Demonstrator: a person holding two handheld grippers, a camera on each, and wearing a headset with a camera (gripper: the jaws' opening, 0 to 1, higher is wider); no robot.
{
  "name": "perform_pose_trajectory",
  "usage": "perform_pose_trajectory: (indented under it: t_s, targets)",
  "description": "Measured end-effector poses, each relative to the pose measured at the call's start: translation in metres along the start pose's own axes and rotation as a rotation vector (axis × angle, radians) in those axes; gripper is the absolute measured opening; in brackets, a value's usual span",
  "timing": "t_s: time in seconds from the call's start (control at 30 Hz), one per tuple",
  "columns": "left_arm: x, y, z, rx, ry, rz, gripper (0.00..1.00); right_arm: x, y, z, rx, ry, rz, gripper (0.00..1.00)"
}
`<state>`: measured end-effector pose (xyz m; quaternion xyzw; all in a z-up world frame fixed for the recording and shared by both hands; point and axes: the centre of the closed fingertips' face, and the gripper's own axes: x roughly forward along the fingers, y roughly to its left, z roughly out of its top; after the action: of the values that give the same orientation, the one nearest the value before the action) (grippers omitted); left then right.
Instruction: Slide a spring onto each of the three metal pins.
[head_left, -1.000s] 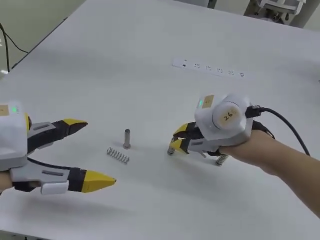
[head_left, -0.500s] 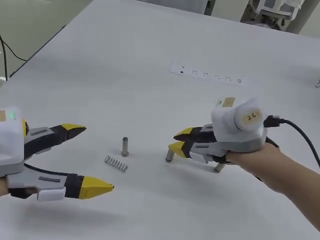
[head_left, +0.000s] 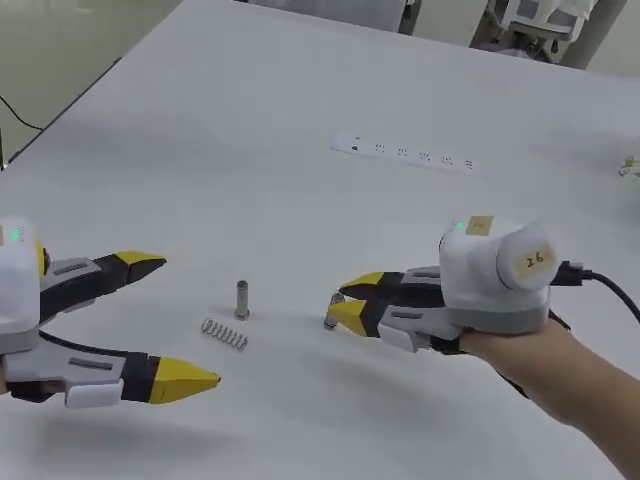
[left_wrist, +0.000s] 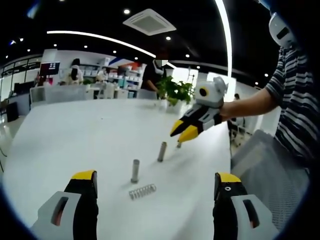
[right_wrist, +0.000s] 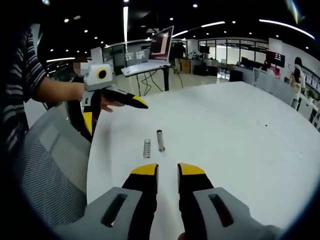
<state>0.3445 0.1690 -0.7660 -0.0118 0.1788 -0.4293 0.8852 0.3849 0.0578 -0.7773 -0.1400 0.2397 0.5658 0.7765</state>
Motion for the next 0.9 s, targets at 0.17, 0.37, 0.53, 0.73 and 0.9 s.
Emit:
perform_pose_trajectory:
  t_s: [0.17, 0.37, 0.53, 0.73, 0.9]
  targets:
    - [0.000, 0.000, -0.001, -0.001, -0.001, 0.002, 0.94, -0.002, 0.004, -0.006, 0.019, -0.001, 0.000, 0.13]
    - [0.000, -0.001, -0.002, -0.003, 0.001, 0.001, 0.94, -0.003, 0.010, -0.020, 0.044, 0.016, -0.002, 0.14]
    - [0.000, -0.001, -0.003, -0.004, 0.004, 0.002, 0.94, -0.004, 0.015, -0.032, 0.064, 0.024, -0.001, 0.13]
    - [0.001, -0.001, -0.004, -0.004, 0.004, 0.002, 0.94, -0.006, 0.020, -0.039, 0.098, 0.020, -0.007, 0.13]
    - [0.002, -0.003, -0.006, -0.006, 0.010, -0.005, 0.94, -0.007, 0.021, -0.042, 0.112, 0.025, -0.009, 0.14]
